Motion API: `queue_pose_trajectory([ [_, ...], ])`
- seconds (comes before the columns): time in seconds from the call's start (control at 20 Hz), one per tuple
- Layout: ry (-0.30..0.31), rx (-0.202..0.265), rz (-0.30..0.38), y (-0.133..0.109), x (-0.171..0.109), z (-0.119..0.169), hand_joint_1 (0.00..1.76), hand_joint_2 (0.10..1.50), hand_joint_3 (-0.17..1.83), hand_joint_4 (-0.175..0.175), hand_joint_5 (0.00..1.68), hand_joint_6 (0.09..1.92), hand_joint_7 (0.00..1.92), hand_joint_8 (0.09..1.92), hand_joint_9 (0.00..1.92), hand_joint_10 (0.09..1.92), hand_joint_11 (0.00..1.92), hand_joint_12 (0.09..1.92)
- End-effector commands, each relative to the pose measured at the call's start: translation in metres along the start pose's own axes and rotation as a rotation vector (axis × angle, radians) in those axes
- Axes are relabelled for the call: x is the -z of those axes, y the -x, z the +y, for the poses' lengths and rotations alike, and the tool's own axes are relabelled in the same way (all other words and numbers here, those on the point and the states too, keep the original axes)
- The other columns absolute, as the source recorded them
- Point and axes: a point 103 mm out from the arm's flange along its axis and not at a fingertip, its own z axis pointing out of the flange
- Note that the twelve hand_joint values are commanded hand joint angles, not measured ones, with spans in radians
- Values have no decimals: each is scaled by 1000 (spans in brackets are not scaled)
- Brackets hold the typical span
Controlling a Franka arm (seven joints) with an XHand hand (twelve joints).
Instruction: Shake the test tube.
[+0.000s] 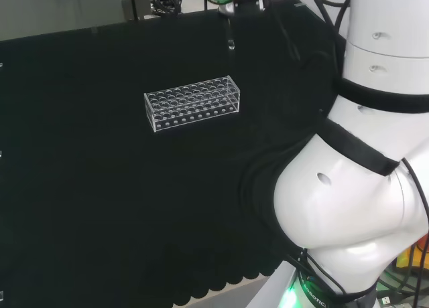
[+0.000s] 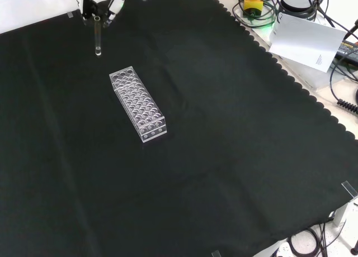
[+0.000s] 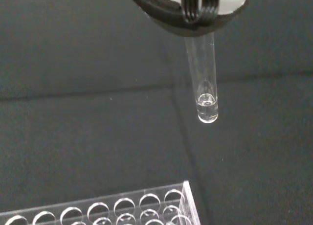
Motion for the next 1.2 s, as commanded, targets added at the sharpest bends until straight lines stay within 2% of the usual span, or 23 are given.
queue_pose_trajectory([
  [0.05, 25, 2, 34, 3, 27, -19, 1414, 1007, 0, -175, 1210, 301, 1242, 921, 1172, 674, 1081, 1069],
  [0.3, 30, 10, 77, -6, 35, -29, 1414, 1007, 0, -175, 1213, 295, 1241, 921, 1172, 677, 1081, 1069],
  [0.45, 27, 37, 112, -23, 36, -34, 1414, 1007, 0, -175, 1216, 290, 1241, 922, 1171, 678, 1081, 1069],
  [0.6, 21, 78, 154, -51, 38, -40, 1414, 1006, 0, -175, 1217, 287, 1241, 922, 1171, 679, 1081, 1069],
  [0.95, 15, 208, 229, -123, 46, -54, 1414, 1006, 0, -175, 1220, 281, 1241, 922, 1171, 679, 1082, 1069],
  [1.2, 26, 270, 268, -150, 58, -59, 1414, 1006, 0, -175, 1223, 277, 1241, 922, 1171, 680, 1082, 1069],
])
